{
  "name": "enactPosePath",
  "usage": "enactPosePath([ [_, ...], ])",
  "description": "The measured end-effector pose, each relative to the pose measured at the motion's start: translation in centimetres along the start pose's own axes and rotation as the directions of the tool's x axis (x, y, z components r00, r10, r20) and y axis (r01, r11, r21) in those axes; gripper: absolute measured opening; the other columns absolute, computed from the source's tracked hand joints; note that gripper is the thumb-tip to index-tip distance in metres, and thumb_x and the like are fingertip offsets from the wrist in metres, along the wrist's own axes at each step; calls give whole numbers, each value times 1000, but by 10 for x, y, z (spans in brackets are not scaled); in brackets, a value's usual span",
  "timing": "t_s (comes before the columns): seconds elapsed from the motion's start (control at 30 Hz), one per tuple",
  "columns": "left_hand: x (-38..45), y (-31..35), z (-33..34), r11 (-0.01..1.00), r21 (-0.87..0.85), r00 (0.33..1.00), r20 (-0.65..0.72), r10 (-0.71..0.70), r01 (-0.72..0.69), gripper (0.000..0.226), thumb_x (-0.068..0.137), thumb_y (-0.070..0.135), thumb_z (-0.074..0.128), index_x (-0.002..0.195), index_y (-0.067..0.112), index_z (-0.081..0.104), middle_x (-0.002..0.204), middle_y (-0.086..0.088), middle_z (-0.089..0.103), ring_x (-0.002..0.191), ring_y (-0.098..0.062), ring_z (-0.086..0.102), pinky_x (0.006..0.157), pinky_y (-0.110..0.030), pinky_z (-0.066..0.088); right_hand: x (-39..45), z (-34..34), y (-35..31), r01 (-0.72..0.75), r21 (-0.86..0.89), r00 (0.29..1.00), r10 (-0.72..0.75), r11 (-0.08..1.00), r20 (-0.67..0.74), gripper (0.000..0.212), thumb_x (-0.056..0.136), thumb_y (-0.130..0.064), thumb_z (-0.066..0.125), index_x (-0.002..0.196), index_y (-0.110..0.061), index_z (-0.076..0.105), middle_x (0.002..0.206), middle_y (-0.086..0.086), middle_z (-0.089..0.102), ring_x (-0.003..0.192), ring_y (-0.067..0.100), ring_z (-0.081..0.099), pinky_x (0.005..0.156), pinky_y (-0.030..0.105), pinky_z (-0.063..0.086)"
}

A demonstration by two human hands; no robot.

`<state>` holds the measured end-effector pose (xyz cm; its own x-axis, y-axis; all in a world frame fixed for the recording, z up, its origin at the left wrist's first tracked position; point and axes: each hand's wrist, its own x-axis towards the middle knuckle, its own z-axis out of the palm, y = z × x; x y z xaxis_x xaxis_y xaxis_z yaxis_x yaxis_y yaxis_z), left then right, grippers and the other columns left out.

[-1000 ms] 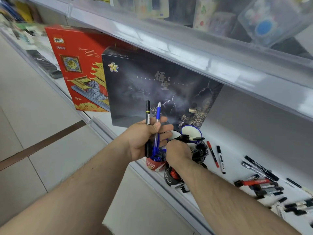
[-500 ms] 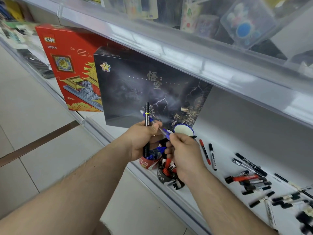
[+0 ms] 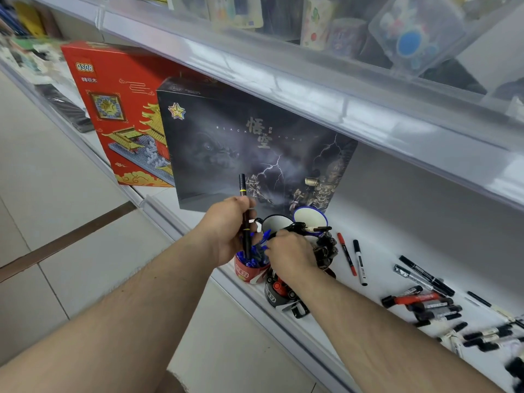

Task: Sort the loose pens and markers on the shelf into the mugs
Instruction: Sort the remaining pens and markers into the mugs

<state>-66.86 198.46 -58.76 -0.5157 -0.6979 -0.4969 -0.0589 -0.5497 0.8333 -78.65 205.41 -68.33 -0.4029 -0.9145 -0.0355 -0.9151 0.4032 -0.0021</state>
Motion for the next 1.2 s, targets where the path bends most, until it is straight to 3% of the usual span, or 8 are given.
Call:
enactPosePath([
  [0.17, 2, -3, 7, 999, -17, 998, 64, 29, -27, 18, 103, 16, 48, 95, 8, 62, 87, -9, 48, 74, -22, 52, 83, -52, 55, 7, 14, -8, 36, -102, 993, -24, 994, 117, 33, 98, -6, 39, 122, -5, 61, 124, 14, 58, 113, 31, 54, 97, 40, 39],
  [0.33, 3, -9, 24, 995, 80, 992, 112, 51, -61, 7, 100, 17, 55, 98, 11, 58, 73, -2, 55, 76, -21, 54, 78, -41, 55, -2, 3, 2, -209, 459, 978, 197, 864, 75, 21, 97, -20, 44, 90, -23, 63, 105, 11, 67, 100, 32, 62, 84, 36, 48],
  [0.4, 2, -14, 34, 991, 109, 991, 122, 59, -73, 7, 99, 18, 58, 102, 12, 58, 70, 0, 60, 71, -18, 58, 75, -35, 55, -15, -6, 20, -329, 695, 921, 380, 640, 86, 27, 96, -22, 49, 72, -26, 60, 91, 8, 70, 86, 30, 65, 74, 37, 54],
  [0.47, 0, -19, 48, 994, 86, 986, 160, 47, -61, 4, 98, 14, 58, 98, 11, 60, 80, -4, 63, 75, -17, 63, 76, -31, 56, -37, -19, 38, -434, 884, 799, 526, 171, 291, 35, 100, -38, 47, 80, -19, 68, 74, 7, 67, 61, 24, 58, 58, 34, 49],
  [0.53, -4, -25, 62, 999, 34, 973, 227, 32, -41, 12, 99, 5, 54, 93, 11, 62, 86, -8, 66, 80, -20, 66, 75, -29, 57, -68, -34, 61, -480, 796, 714, 363, -369, 599, 59, 101, -55, 33, 96, -8, 69, 60, 7, 57, 45, 18, 39, 48, 27, 28],
  [0.6, -10, -34, 78, 999, 23, 955, 296, 29, -38, 17, 98, -3, 51, 93, 8, 62, 95, -13, 67, 86, -22, 67, 77, -29, 58, -101, -52, 80, -440, 690, 741, 202, -575, 640, 69, 99, -63, 28, 102, -6, 66, 59, 8, 55, 45, 16, 33, 50, 27, 20],
  [0.87, -63, -80, 154, 965, 260, 850, 513, -121, -20, 9, 95, 14, 63, 102, 8, 63, 95, -13, 70, 77, -26, 72, 62, -28, 57, -217, -94, 146, -201, 925, 668, 646, -323, 371, 12, 95, -4, 55, 87, -8, 63, 61, 7, 52, 42, 16, 42, 48, 26, 30],
  [1.2, -147, -146, 245, 804, 512, 650, 728, -219, -303, 7, 92, 8, 65, 86, 10, 65, 84, -11, 69, 62, -18, 66, 60, -26, 56, -360, -132, 220, -188, 982, 431, 895, -34, 113, 12, 97, -10, 54, 90, -7, 64, 63, 6, 58, 47, 18, 47, 47, 29, 38],
])
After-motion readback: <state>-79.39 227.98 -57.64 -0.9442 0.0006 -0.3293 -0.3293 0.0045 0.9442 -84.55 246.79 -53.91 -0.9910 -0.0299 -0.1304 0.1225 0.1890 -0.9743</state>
